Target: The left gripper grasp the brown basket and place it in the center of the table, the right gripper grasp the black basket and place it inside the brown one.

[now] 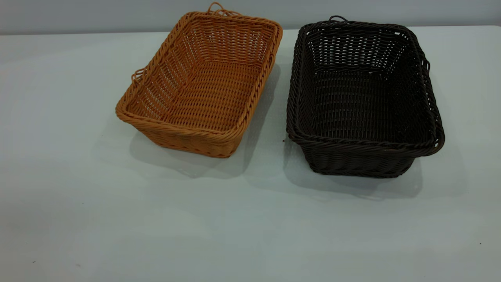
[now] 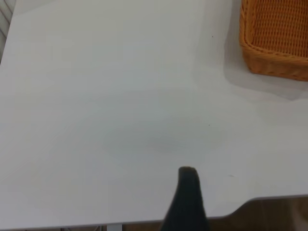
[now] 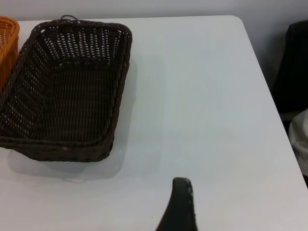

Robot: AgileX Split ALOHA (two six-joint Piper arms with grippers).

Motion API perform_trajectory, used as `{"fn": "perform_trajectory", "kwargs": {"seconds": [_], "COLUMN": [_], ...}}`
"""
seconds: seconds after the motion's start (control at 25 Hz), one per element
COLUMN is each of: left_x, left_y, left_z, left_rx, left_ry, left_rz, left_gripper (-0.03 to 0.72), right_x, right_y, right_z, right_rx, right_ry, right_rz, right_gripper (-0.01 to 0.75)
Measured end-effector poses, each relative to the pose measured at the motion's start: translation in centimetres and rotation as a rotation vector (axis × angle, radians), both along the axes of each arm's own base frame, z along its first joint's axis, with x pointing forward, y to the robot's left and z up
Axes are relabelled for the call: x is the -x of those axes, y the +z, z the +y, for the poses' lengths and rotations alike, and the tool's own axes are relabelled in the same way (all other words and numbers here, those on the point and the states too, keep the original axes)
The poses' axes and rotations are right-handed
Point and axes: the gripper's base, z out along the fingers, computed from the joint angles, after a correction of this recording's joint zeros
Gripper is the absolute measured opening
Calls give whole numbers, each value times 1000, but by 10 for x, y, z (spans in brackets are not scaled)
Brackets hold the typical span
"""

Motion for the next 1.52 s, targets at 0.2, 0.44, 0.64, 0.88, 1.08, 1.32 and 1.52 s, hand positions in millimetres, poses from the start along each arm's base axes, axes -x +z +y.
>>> {"fn": "perform_trajectory", "kwargs": {"seconds": [0.2,0.44,0.64,0.88,1.08,1.32,1.52], "left_x": [0,0,0,0,0,0,-19], "left_y": [0,0,0,0,0,0,25], "left_z": [0,0,0,0,0,0,-1], "left_rx": [0,0,0,0,0,5,33], "left_ry": [0,0,0,0,0,2,20], "left_rz": [0,0,0,0,0,-1,-27], "left_gripper": [564,564,564,564,564,564,564], "right_x": [0,0,0,0,0,0,0], "right_y": [0,0,0,0,0,0,0], "right_z": [0,0,0,0,0,1,4], "right_rx": [0,0,0,0,0,-13,-46], "right_ry": [0,0,0,0,0,9,30], "right_rz": [0,0,0,0,0,0,-1], "right_gripper": [574,574,574,574,574,574,574]}}
